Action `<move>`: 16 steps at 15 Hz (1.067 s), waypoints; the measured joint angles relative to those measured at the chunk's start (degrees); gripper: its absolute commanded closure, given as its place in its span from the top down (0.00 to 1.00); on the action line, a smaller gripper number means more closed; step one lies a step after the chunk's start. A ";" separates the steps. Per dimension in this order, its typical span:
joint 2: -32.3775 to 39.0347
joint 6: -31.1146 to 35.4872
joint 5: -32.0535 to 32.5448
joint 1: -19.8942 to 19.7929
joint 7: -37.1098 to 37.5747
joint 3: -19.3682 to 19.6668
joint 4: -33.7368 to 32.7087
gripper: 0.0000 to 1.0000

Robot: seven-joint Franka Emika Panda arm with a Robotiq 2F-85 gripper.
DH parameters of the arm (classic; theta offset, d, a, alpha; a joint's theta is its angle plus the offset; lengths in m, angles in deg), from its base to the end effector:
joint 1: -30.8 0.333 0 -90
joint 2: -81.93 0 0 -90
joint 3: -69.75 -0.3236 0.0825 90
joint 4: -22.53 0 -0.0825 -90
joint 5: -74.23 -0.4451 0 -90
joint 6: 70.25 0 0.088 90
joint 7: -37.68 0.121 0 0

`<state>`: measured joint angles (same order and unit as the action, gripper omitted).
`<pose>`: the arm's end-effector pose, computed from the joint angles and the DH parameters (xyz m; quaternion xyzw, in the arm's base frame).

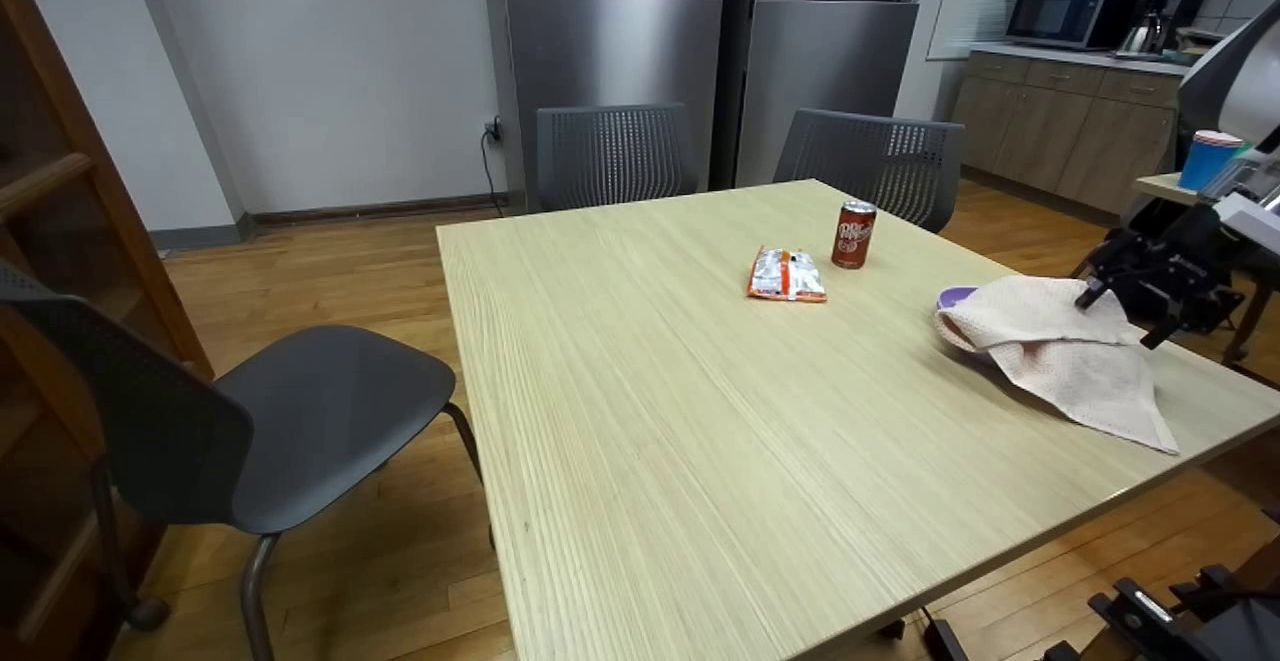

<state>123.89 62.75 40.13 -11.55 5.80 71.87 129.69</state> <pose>0.4614 -0.4323 0.0406 -0.9195 0.3280 -0.0026 0.2167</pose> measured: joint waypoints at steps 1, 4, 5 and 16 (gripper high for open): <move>0.26 -0.33 0.00 -0.03 -0.10 0.00 -0.24 0.75; 0.77 -0.93 0.00 -0.04 -0.24 -0.07 -0.71 0.58; 0.88 -1.02 0.00 -0.04 -0.25 -0.10 -0.83 0.50; 0.95 -1.10 0.05 -0.04 -0.27 -0.12 -2.10 0.01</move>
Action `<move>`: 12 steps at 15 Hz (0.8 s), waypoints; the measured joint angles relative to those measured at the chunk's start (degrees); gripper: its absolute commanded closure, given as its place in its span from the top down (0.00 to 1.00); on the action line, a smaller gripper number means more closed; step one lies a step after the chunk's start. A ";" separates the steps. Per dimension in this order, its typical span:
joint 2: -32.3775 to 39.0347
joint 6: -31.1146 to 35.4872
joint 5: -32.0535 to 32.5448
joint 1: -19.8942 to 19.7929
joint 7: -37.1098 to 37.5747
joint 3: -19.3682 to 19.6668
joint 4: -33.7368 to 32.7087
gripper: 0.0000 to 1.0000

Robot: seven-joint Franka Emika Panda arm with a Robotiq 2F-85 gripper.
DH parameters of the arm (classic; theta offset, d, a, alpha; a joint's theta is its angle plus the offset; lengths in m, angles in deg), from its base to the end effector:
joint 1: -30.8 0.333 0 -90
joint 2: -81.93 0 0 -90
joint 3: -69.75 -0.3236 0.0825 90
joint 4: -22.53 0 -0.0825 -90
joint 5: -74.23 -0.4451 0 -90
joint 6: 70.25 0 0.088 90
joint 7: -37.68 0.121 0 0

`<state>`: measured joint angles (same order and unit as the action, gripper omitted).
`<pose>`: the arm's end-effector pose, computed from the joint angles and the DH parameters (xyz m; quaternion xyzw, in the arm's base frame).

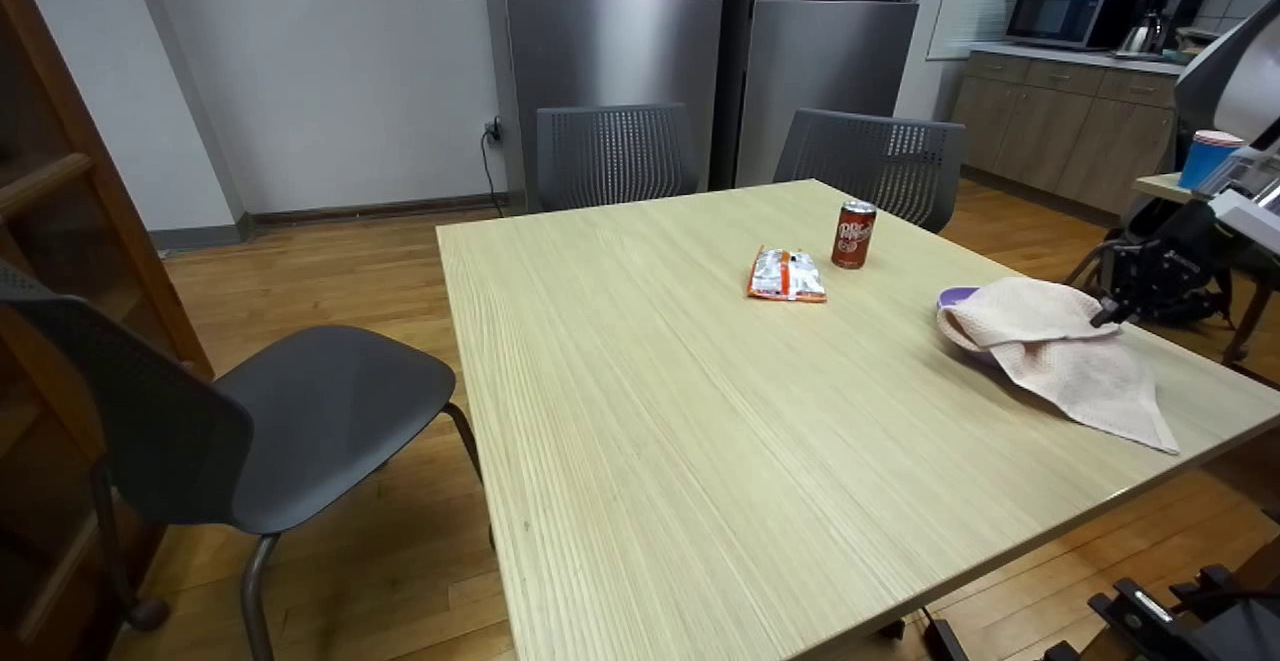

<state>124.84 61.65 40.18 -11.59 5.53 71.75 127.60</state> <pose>0.4706 -0.4374 0.0423 -0.9210 0.3212 -0.0059 0.2202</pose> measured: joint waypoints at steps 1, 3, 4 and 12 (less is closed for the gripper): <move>-0.01 0.00 0.00 0.00 0.00 0.00 -0.16 0.01; -0.10 0.00 0.00 0.00 -0.04 -0.05 -0.43 0.01; -0.21 0.00 0.00 0.01 -0.08 -0.13 -0.53 0.01; -2.74 0.00 0.06 1.40 -0.14 -1.02 -0.69 0.01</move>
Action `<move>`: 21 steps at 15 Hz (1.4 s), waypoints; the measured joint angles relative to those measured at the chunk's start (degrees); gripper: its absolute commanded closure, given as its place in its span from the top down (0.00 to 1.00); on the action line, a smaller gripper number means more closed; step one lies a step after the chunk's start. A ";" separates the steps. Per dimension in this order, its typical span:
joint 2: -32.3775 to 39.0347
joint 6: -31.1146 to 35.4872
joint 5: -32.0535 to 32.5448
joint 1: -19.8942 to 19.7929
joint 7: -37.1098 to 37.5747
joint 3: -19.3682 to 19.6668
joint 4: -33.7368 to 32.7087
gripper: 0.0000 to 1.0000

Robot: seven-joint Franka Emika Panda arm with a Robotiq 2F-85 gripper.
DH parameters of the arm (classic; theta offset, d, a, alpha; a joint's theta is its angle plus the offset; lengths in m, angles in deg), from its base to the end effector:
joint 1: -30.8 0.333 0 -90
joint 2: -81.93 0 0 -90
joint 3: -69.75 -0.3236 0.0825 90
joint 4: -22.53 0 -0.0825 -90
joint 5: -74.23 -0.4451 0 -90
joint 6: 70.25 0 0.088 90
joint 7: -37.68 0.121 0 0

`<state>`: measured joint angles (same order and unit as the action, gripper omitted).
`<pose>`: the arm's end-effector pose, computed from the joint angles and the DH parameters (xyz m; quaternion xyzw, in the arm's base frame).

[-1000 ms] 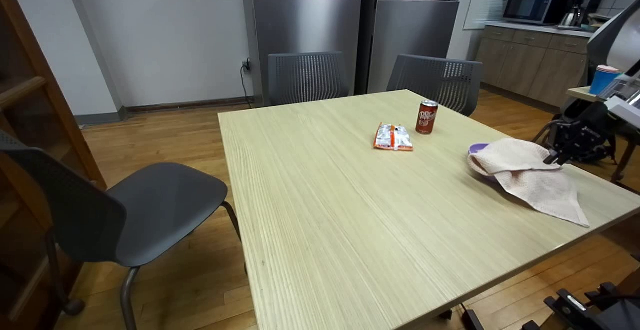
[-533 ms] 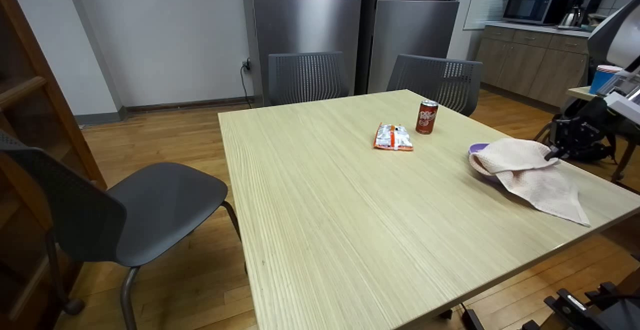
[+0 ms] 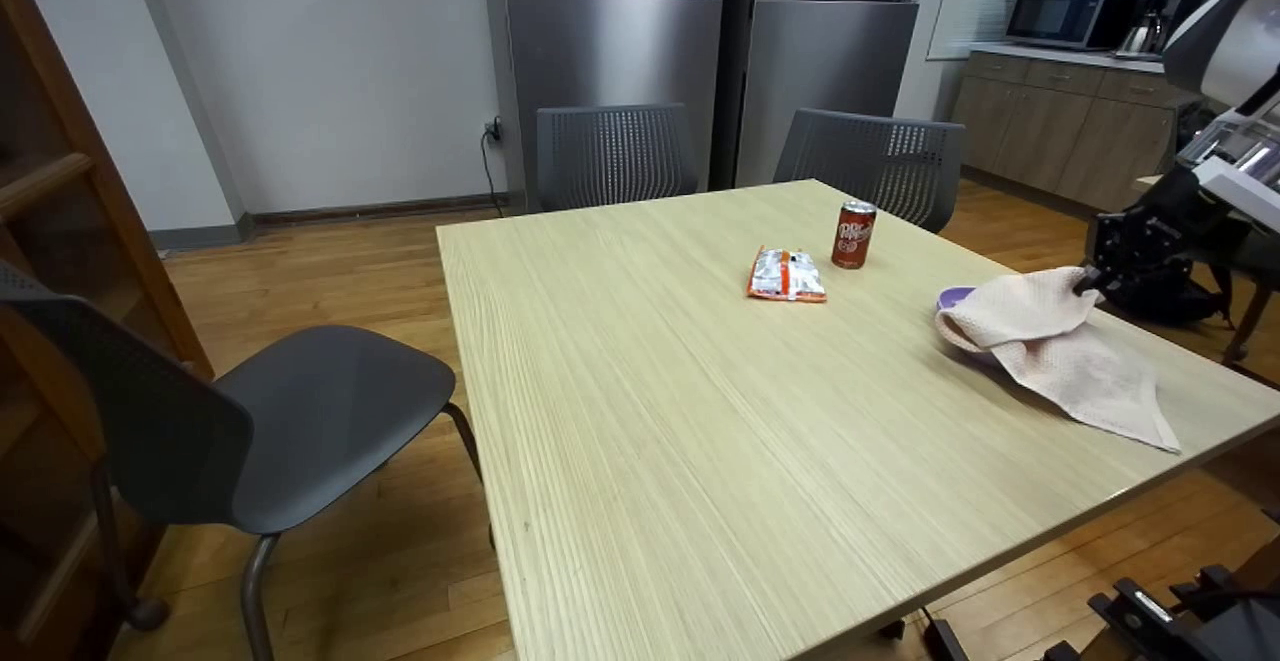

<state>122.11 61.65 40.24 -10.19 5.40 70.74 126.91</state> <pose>0.5028 -0.4291 0.0778 -0.9303 0.2963 -0.0308 0.2140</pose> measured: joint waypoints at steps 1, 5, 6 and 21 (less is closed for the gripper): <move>-0.24 -0.02 0.03 0.32 0.08 0.00 -0.01 0.01; -1.04 -0.61 0.05 1.19 0.96 0.02 -0.32 0.01; -1.14 -0.95 0.06 1.35 1.49 0.04 -0.59 0.01; -1.10 -5.51 0.06 2.68 10.54 0.74 -8.47 0.01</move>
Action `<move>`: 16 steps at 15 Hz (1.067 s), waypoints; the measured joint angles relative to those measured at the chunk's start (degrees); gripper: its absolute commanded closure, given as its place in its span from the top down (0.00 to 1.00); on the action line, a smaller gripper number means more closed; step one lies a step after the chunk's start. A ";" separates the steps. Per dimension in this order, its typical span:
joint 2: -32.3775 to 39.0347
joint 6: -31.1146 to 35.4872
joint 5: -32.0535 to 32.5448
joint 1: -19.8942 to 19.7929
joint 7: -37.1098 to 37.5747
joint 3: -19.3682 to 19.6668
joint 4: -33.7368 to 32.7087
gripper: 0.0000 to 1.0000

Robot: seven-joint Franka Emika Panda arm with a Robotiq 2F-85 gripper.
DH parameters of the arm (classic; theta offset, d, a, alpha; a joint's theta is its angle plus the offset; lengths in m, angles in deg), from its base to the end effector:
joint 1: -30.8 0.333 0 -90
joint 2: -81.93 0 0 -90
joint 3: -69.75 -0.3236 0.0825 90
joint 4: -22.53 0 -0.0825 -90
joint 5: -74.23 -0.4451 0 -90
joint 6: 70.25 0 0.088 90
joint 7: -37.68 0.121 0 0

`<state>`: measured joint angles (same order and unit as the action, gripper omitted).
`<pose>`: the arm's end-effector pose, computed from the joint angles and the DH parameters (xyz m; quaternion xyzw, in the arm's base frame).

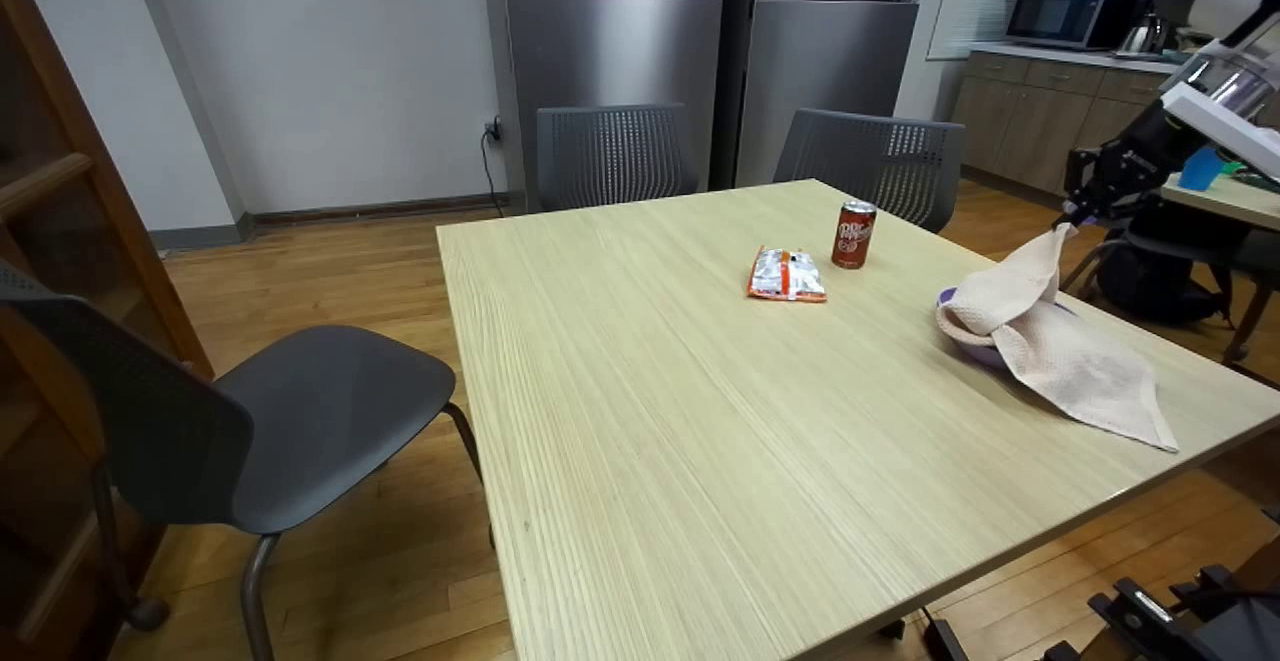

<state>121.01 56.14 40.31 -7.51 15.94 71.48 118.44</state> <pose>0.5648 -0.4399 0.1482 -0.9145 0.3373 -0.0483 0.2180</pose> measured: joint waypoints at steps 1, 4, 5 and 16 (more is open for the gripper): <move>0.05 -0.17 0.00 0.25 0.56 0.15 -0.52 0.01; 0.24 -0.48 0.00 1.08 2.15 0.61 -1.98 0.01; 0.31 -0.52 0.00 1.32 2.79 0.73 -2.44 0.01; 5.11 -0.57 0.31 3.31 11.21 3.11 -10.63 0.01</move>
<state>126.11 55.57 40.61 -4.21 27.14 74.59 107.81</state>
